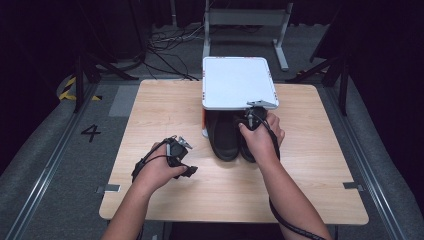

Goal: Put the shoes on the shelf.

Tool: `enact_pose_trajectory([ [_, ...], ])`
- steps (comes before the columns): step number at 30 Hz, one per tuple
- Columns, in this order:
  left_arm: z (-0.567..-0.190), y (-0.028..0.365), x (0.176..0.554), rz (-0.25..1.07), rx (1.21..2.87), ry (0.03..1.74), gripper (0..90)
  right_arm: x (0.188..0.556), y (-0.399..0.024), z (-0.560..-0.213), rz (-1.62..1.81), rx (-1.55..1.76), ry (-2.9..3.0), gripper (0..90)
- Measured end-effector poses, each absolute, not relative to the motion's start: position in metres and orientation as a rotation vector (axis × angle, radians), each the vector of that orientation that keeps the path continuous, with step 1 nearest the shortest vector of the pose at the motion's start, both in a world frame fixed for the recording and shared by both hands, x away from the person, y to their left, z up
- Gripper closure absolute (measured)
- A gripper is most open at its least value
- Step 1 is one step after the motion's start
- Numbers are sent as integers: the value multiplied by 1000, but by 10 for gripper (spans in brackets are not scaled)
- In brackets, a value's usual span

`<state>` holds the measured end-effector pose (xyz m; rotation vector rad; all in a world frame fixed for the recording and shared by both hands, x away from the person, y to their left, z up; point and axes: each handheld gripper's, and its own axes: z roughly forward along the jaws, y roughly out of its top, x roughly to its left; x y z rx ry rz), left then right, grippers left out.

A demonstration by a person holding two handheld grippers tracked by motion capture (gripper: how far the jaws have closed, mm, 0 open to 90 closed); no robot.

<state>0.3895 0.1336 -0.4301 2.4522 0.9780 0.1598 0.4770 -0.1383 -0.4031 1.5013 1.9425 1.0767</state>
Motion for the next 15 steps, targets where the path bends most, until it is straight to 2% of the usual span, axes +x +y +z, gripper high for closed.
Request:
enact_pose_trajectory([
  [6, -425, 127, 390, 190, 2447, 950, 309, 456, -158, -389, 1130, 1470, 1962, 414],
  [15, -415, 105, 386, 176, 2476, 867, 311, 418, -191, -376, 1108, 1459, 2072, 437],
])
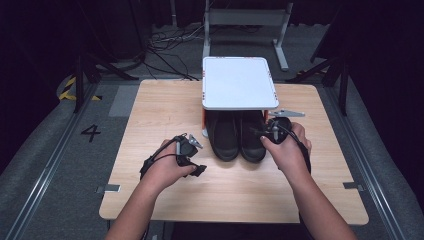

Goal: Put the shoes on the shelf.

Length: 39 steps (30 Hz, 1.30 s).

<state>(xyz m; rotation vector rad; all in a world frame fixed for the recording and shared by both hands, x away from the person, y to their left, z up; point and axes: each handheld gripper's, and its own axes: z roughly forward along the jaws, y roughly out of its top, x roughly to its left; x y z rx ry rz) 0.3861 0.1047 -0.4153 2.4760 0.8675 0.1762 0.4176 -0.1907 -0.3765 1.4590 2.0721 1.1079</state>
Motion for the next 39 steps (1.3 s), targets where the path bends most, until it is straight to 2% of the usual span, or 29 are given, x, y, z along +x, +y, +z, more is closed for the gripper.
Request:
enact_pose_trajectory([
  [8, -414, 85, 385, 141, 2463, 821, 371, 382, -210, -382, 1062, 1451, 2209, 480],
  [13, -417, 74, 386, 133, 2440, 811, 499, 372, -213, -394, 988, 1462, 2295, 521],
  [22, -437, 47, 388, 87, 2478, 829, 640, 369, -207, -427, 821, 1498, 2499, 677],
  [27, -444, 30, 391, 71, 2494, 828, 654, 377, -198, -441, 780, 1498, 2548, 706],
  [32, -445, 11, 391, 89, 2529, 800, 620, 385, -190, -443, 791, 1508, 2556, 700],
  [39, -446, 5, 401, 94, 2519, 915, 689, 396, -186, -447, 753, 1521, 2557, 726],
])
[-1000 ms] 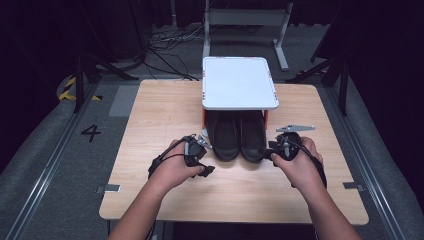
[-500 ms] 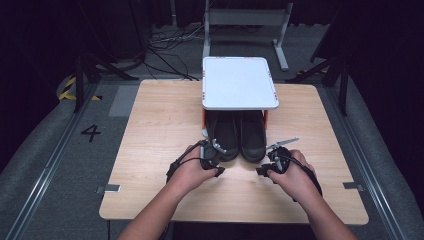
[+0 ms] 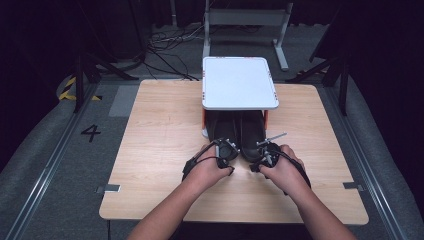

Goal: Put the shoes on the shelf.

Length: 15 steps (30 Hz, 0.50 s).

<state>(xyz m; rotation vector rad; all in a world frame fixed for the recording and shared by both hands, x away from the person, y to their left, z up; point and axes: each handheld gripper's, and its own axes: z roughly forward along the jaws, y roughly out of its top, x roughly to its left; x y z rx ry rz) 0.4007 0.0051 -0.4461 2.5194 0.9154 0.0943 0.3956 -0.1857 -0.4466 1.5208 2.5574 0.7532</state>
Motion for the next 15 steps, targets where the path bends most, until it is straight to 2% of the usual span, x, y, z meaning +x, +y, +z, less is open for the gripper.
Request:
enact_pose_trajectory([
  [7, -443, 3, 412, 105, 2503, 953, 739, 408, -187, -445, 784, 1537, 2510, 786],
  [10, -444, 4, 417, 179, 2502, 984, 740, 415, -186, -445, 803, 1548, 2510, 815],
  [15, -444, 10, 428, 204, 2491, 1043, 754, 428, -179, -445, 807, 1569, 2532, 848],
])
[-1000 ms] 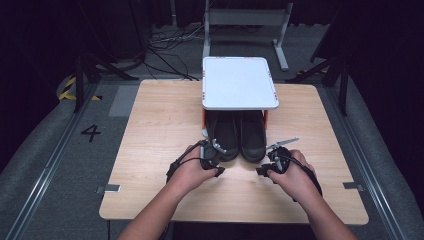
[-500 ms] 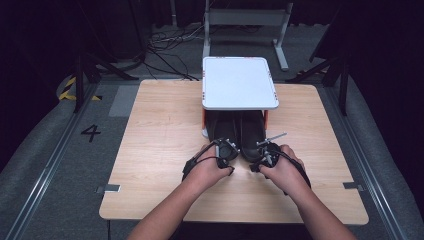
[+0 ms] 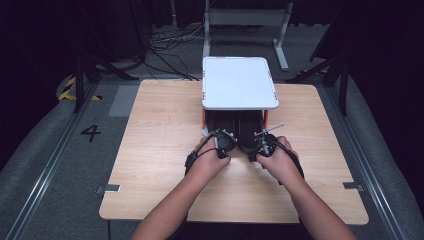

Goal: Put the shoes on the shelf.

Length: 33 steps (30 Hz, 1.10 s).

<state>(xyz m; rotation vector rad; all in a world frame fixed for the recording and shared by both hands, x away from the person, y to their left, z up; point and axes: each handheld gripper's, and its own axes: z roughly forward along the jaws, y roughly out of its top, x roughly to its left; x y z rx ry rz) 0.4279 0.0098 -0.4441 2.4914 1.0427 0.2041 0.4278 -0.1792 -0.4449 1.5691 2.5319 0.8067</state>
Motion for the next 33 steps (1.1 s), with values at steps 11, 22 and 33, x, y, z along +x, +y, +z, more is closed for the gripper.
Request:
enact_pose_trajectory([
  [11, -442, 15, 452, 213, 2418, 1088, 742, 459, -170, -444, 755, 1615, 2482, 875],
  [22, -441, 13, 449, 187, 2412, 1063, 641, 479, -176, -446, 746, 1668, 2426, 837],
  [33, -419, 43, 422, 208, 2334, 1014, 505, 455, -189, -429, 857, 1573, 2440, 772],
])
